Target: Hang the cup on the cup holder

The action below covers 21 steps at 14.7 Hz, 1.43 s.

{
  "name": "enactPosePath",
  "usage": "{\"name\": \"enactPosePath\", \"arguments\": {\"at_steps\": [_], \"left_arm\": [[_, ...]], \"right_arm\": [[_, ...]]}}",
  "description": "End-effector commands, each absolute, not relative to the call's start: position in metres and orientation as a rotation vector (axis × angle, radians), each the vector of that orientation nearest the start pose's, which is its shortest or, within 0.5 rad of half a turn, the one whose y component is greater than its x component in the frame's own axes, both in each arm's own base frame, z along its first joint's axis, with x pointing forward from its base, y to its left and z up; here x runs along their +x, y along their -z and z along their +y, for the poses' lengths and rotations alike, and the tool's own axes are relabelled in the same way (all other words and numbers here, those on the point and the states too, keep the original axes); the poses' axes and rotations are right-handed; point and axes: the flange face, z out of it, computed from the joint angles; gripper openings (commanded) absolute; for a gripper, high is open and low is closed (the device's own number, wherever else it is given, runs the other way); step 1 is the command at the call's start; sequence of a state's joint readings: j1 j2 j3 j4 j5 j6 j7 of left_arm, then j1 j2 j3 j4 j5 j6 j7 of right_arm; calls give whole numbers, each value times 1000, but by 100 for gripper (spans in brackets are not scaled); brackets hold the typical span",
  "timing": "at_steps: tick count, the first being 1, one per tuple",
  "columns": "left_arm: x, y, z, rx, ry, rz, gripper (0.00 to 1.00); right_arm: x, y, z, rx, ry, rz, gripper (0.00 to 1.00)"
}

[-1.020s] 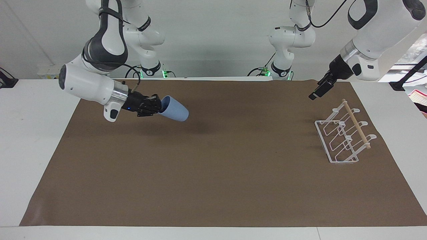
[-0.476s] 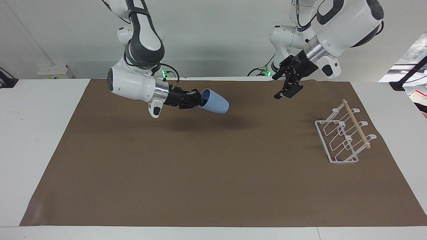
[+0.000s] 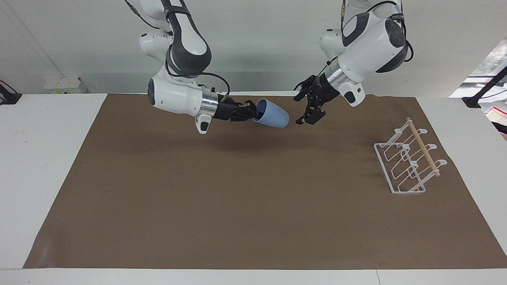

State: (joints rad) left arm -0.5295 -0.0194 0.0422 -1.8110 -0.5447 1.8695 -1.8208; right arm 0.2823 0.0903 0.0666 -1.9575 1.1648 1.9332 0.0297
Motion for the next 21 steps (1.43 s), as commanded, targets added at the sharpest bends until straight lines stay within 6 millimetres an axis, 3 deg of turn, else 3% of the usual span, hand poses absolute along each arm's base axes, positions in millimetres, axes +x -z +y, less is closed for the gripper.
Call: {"name": "enactPosePath", "arguments": {"at_steps": [1, 4, 6, 7, 8, 9, 11, 12, 13, 14, 15, 17, 19, 21], "left_arm": [[477, -543, -324, -2430, -799, -2286, 100], [470, -531, -343, -2449, -794, -2256, 100], [467, -513, -343, -2441, -782, -2252, 98], [464, -510, -346, -2444, -782, -2237, 86], [463, -510, -346, -2447, -779, -2222, 9], [459, -510, -349, -2455, -775, -2206, 0], [461, -511, -347, -2433, -792, -2216, 0], [461, -511, -345, -2413, -798, -2220, 0], [463, -512, -341, -2388, -807, -2223, 0], [466, -512, -333, -2365, -809, -2232, 0], [470, -515, -323, -2345, -806, -2238, 0], [484, -520, -295, -2321, -728, -2241, 0], [501, -517, -262, -2312, -539, -2219, 0], [508, -500, -242, -2375, -242, -2085, 0]], "right_arm": [[516, -463, 268, -2068, -365, 249, 0], [513, -463, 280, -2079, -349, 259, 0], [512, -463, 283, -2081, -347, 266, 0], [512, -463, 283, -2081, -347, 266, 0], [512, -462, 283, -2081, -349, 268, 0], [512, -463, 283, -2081, -347, 266, 0], [513, -463, 282, -2081, -347, 269, 2], [514, -464, 283, -2079, -350, 274, 17], [515, -466, 281, -2079, -353, 288, 74], [518, -470, 276, -2082, -337, 294, 98], [521, -479, 267, -2088, -312, 293, 99], [529, -502, 223, -2206, -194, 261, 99], [525, -534, 192, -2460, -29, 126, 99], [519, -559, 147, -2714, 106, 23, 99]]}}
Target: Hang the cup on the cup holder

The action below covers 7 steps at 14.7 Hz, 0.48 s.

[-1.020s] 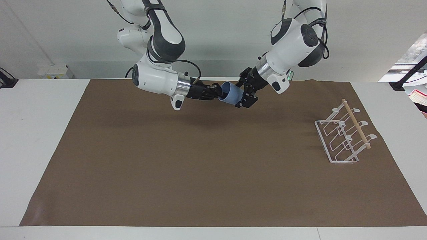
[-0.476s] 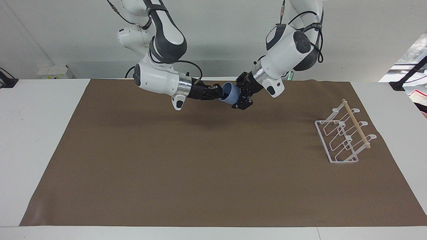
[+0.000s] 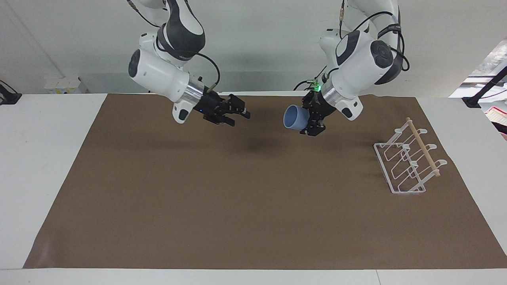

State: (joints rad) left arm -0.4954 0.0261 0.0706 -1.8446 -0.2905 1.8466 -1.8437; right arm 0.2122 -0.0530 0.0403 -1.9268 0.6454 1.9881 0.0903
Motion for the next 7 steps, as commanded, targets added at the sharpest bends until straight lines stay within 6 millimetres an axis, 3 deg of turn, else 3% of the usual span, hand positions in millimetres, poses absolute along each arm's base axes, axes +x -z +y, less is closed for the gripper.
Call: {"name": "enactPosePath", "arguments": {"at_steps": [1, 3, 4, 7], "left_arm": [[517, -495, -223, -2357, -56, -2010, 0], [535, -485, -198, -2278, 230, -1882, 0], [550, -467, -183, -2176, 358, -1772, 0], [575, -468, -161, -1986, 728, -1537, 0]], "right_arm": [[516, -571, 127, -2848, 111, -26, 99], [517, -601, 81, -3045, 56, -32, 99], [519, -620, 59, -3115, 49, -5, 99], [521, -654, 22, -3204, -30, 44, 99]]}}
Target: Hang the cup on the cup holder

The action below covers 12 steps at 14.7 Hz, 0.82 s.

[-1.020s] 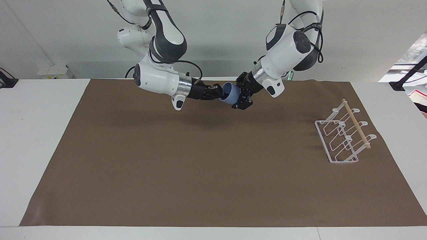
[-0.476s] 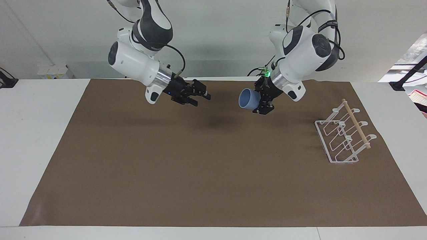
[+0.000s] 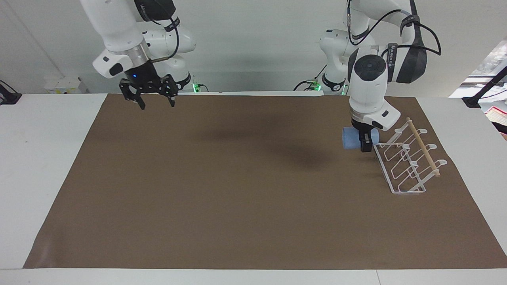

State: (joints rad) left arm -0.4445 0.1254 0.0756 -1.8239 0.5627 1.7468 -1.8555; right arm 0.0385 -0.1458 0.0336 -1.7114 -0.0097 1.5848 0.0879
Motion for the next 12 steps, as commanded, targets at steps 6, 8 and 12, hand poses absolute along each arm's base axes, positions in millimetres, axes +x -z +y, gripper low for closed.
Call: {"name": "enactPosePath", "arguments": {"at_steps": [6, 8, 12], "left_arm": [[610, -409, -147, -1606, 1219, -1179, 0], [613, -386, -137, -1463, 1333, -1150, 0], [597, -363, -125, -1370, 1353, -1090, 0]], "right_arm": [[517, -647, 5, -3206, -178, -20, 99], [520, -644, -1, -3198, -190, -34, 99], [520, -640, -13, -3186, -224, -66, 99]]}}
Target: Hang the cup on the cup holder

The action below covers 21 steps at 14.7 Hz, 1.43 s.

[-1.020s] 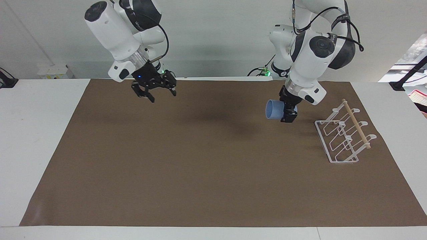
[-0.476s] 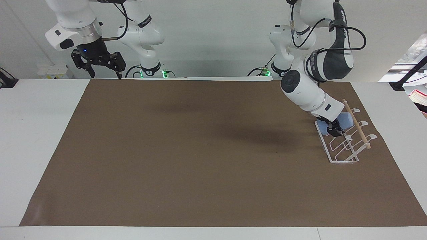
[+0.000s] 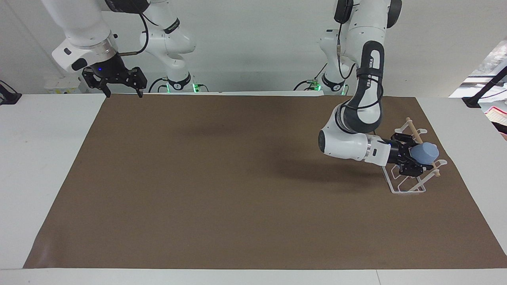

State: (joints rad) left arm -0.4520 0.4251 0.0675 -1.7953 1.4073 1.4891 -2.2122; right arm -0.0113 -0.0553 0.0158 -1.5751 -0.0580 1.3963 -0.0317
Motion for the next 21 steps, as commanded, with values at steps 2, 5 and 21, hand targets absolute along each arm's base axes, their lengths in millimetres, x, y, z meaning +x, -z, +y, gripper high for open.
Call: {"name": "enactPosePath", "arguments": {"at_steps": [2, 5, 21], "left_arm": [[589, -358, -119, -1353, 1349, -1088, 0], [582, -352, -109, -1328, 1363, -1066, 0], [638, -410, -85, -1395, 1291, -1170, 99]], "right_arm": [[520, -637, -14, -3184, -231, -67, 99], [518, -635, -22, -3180, -239, -45, 99], [511, -638, -42, -3172, -237, -31, 99]]}}
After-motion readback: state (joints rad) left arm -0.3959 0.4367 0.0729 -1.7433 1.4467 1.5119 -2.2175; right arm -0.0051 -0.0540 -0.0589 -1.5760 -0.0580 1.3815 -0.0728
